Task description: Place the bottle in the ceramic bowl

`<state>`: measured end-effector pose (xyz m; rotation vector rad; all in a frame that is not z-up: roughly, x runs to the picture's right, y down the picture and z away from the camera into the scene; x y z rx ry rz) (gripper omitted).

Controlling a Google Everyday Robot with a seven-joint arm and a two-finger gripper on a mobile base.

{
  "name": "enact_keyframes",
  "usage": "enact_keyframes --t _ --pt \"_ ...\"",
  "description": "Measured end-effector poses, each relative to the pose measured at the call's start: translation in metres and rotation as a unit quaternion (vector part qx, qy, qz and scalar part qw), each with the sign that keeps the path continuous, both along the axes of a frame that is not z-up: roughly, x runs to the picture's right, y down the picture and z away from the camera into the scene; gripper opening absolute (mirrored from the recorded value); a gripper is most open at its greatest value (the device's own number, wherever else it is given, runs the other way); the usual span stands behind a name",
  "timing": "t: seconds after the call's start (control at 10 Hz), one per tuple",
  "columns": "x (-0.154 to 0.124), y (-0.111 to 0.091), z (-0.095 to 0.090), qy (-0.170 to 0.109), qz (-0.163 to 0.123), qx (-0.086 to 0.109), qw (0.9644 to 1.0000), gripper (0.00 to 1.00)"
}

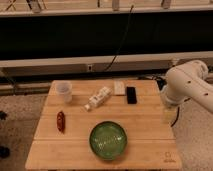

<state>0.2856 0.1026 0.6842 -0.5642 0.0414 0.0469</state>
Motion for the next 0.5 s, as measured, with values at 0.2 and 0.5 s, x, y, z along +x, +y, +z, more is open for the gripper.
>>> enact_keyframes --t 0.2,0.5 --pt "0.0000 0.0000 0.0000 0.000 0.000 0.000 1.0000 0.80" --pt "0.0000 0.0000 0.0000 0.000 0.000 0.000 1.0000 0.80"
